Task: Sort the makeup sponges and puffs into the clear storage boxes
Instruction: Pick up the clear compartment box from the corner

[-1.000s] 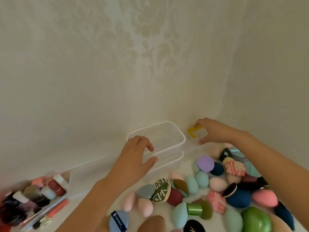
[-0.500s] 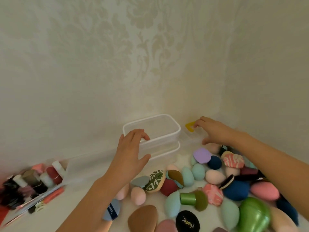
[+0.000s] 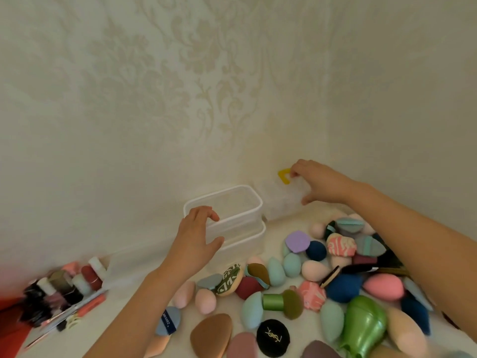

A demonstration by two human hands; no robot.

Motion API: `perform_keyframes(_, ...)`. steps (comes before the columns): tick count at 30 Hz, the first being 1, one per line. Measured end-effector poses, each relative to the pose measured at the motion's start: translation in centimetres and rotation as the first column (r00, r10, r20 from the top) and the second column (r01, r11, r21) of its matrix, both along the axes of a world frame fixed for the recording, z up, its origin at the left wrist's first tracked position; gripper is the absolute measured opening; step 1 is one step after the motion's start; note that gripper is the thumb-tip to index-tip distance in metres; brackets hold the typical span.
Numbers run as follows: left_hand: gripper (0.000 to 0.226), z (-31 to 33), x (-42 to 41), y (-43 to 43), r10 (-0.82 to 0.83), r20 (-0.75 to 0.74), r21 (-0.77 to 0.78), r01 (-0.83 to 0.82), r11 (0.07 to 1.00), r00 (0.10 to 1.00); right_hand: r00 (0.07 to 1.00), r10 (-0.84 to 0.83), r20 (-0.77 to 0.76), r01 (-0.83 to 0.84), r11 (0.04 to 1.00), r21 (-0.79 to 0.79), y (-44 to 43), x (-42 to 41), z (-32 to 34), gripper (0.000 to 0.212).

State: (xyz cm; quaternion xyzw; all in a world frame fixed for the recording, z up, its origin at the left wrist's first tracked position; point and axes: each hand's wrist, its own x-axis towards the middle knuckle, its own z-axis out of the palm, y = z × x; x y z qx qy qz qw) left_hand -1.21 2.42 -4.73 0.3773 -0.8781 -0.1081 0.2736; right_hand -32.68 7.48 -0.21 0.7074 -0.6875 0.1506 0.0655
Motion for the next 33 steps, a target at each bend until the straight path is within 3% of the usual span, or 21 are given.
perform_keyframes(4,0.038,0.9,-0.9,0.8,0.110,0.090,0.038,-0.113,0.993,0.990,0.997,-0.023,-0.074,0.013,0.992,-0.125,2.5,1.3,3.0,0.066)
perform_keyframes(8,0.033,3.1,-1.3,1.4,0.125,0.132,0.223,-0.152,0.963,0.983,0.988,-0.040,-0.152,0.005,0.975,-0.224,5.7,2.8,5.4,0.066)
perform_keyframes(10,0.029,4.4,-1.4,2.5,0.141,-0.008,0.282,-0.134,0.950,0.990,0.988,-0.021,-0.153,-0.020,0.966,-0.259,7.4,3.8,6.5,0.066)
perform_keyframes(12,0.037,5.8,-1.7,4.6,0.170,-0.266,0.359,-0.067,0.931,0.949,0.983,0.008,-0.182,-0.061,0.956,-0.286,9.2,5.0,7.3,0.067)
perform_keyframes(13,0.048,6.6,-2.0,5.9,0.175,-0.408,0.465,0.039,0.884,0.896,0.978,0.027,-0.208,-0.089,0.951,-0.295,10.0,5.8,7.5,0.066)
perform_keyframes(15,0.066,7.7,-2.3,8.2,0.208,-0.599,0.652,0.320,0.687,0.773,0.963,0.068,-0.262,-0.151,0.939,-0.308,11.6,7.5,7.6,0.064)
perform_keyframes(17,0.061,7.8,-2.3,10.1,0.208,-0.693,0.675,0.519,0.524,0.690,0.939,0.125,-0.320,-0.234,0.915,-0.329,12.9,9.4,7.1,0.063)
perform_keyframes(19,0.055,7.3,-2.1,11.4,0.221,-0.750,0.635,0.585,0.504,0.623,0.911,0.184,-0.368,-0.320,0.879,-0.353,13.8,10.7,6.3,0.064)
perform_keyframes(22,0.051,6.0,-1.0,12.7,0.293,-0.795,0.596,0.594,0.540,0.532,0.942,0.222,-0.253,-0.318,0.836,-0.447,14.9,10.4,4.6,0.061)
perform_keyframes(24,0.040,5.2,-0.1,13.3,0.319,-0.823,0.565,0.612,0.553,0.470,0.980,0.196,-0.015,-0.165,0.779,-0.605,15.7,9.7,3.3,0.055)
perform_keyframes(25,0.036,4.8,0.2,13.7,0.329,-0.829,0.556,0.608,0.566,0.452,0.966,0.184,0.182,-0.017,0.747,-0.665,16.1,9.5,2.6,0.053)
perform_keyframes(26,0.036,4.3,0.5,14.0,0.338,-0.829,0.556,0.595,0.580,0.445,0.891,0.175,0.418,0.163,0.737,-0.656,16.5,9.3,2.1,0.049)
perform_keyframes(27,0.041,3.8,0.8,14.3,0.349,-0.825,0.562,0.580,0.590,0.444,0.742,0.178,0.646,0.317,0.757,-0.572,16.9,9.4,1.8,0.042)
perform_keyframes(28,0.045,3.3,0.9,14.6,0.358,-0.820,0.569,0.566,0.596,0.447,0.537,0.185,0.823,0.395,0.807,-0.439,17.2,9.6,1.5,0.033)
perform_keyframes(30,0.050,2.1,1.1,15.2,0.367,-0.803,0.590,0.548,0.592,0.469,0.152,0.127,0.980,0.341,0.924,-0.173,17.2,9.8,0.8,0.033)
perform_keyframes(31,0.050,1.5,1.1,15.6,0.370,-0.793,0.603,0.545,0.582,0.483,0.061,0.082,0.995,0.280,0.955,-0.096,17.1,10.0,0.4,0.037)
perform_keyframes(33,0.051,0.4,1.1,15.9,0.384,-0.772,0.631,0.539,0.558,0.505,0.029,0.045,0.999,0.249,0.967,-0.051,16.7,10.3,-0.5,0.038)
